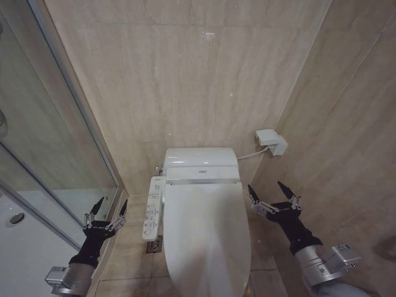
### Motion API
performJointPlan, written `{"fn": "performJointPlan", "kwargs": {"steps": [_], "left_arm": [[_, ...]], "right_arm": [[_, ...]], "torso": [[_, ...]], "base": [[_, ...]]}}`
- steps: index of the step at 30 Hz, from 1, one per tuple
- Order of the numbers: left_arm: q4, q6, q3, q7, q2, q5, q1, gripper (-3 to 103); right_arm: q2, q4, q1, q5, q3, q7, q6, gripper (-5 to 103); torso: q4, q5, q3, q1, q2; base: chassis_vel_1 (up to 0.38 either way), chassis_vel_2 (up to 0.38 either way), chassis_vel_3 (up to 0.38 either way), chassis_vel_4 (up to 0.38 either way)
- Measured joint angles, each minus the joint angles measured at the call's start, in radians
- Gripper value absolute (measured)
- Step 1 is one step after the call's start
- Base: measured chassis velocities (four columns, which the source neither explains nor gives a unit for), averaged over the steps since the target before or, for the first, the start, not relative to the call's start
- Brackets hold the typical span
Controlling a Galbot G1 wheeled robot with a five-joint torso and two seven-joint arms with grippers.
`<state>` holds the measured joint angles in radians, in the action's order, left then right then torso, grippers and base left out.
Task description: Open the toilet lid, clean the toilet bowl with a toilet brush, close the toilet lid, and flush.
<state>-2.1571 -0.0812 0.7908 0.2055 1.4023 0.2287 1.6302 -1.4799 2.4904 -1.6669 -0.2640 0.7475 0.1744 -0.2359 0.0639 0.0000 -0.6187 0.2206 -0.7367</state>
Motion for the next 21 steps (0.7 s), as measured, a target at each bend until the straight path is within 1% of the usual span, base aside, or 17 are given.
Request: {"fn": "performJointPlan", "kwargs": {"steps": [2, 3, 5, 6, 7, 8, 11, 14, 15, 18, 21], "left_arm": [[0.016, -0.001, -0.001, -0.031, -0.011, 0.008, -0.008, 83], [0.016, -0.001, -0.001, -0.031, -0.011, 0.008, -0.008, 83], [0.049, -0.023, -0.008, -0.083, -0.029, 0.026, -0.031, 83], [0.057, -0.027, -0.009, -0.098, -0.035, 0.031, -0.039, 83], [0.057, -0.027, -0.009, -0.098, -0.035, 0.031, -0.039, 83], [0.065, -0.026, -0.011, -0.128, -0.042, 0.036, -0.051, 76], [0.070, -0.004, -0.027, -0.220, -0.060, 0.043, -0.089, 76], [0.076, 0.003, -0.029, -0.234, -0.067, 0.042, -0.113, 76], [0.077, 0.007, -0.029, -0.235, -0.070, 0.042, -0.122, 85], [0.082, 0.009, -0.031, -0.233, -0.078, 0.043, -0.137, 85], [0.109, -0.002, -0.030, -0.189, -0.099, 0.027, -0.164, 85]], "right_arm": [[0.000, 0.000, 0.000, 0.000, 0.000, 0.000, 0.000, 100], [0.000, 0.000, 0.000, 0.000, 0.000, 0.000, 0.000, 100], [0.000, 0.000, 0.000, 0.000, 0.000, 0.000, 0.000, 100], [0.000, 0.000, 0.000, 0.000, 0.000, 0.000, 0.000, 100], [0.000, 0.000, 0.000, 0.000, 0.000, 0.000, 0.000, 100], [0.000, 0.000, 0.000, 0.000, 0.000, 0.000, 0.000, 100], [0.000, 0.000, 0.000, 0.000, 0.000, 0.000, 0.000, 100], [0.000, 0.000, 0.000, 0.000, 0.000, 0.000, 0.000, 100], [0.000, 0.000, 0.000, 0.000, 0.000, 0.000, 0.000, 100], [0.000, 0.000, 0.000, 0.000, 0.000, 0.000, 0.000, 100], [0.000, 0.000, 0.000, 0.000, 0.000, 0.000, 0.000, 100]], "torso": [[0.0000, 0.0000, 0.000, 0.000, 0.000], [0.0000, 0.0000, 0.000, 0.000, 0.000], [0.0000, -0.0002, 0.000, 0.000, 0.000], [0.0000, -0.0001, 0.000, 0.000, 0.000], [0.0000, -0.0001, 0.000, 0.000, 0.000], [0.0000, -0.0002, 0.000, 0.000, 0.000], [0.0000, -0.0001, 0.000, 0.000, 0.000], [0.0001, -0.0001, 0.000, 0.000, 0.000], [0.0001, -0.0001, 0.000, 0.000, 0.000], [0.0000, -0.0002, 0.000, 0.000, 0.000], [-0.0001, -0.0002, 0.000, 0.000, 0.000]], "base": [[0.000, 0.000, 0.000, 0.000], [0.000, 0.000, 0.000, 0.000], [0.000, 0.000, 0.000, 0.000], [0.000, 0.000, 0.000, 0.000], [0.000, 0.000, 0.000, 0.000], [0.000, 0.000, 0.000, 0.000], [0.000, 0.000, 0.000, 0.000], [0.000, 0.000, 0.000, 0.000], [0.000, 0.000, 0.000, 0.000], [0.000, 0.000, 0.000, 0.000], [0.000, 0.000, 0.000, 0.000]]}}
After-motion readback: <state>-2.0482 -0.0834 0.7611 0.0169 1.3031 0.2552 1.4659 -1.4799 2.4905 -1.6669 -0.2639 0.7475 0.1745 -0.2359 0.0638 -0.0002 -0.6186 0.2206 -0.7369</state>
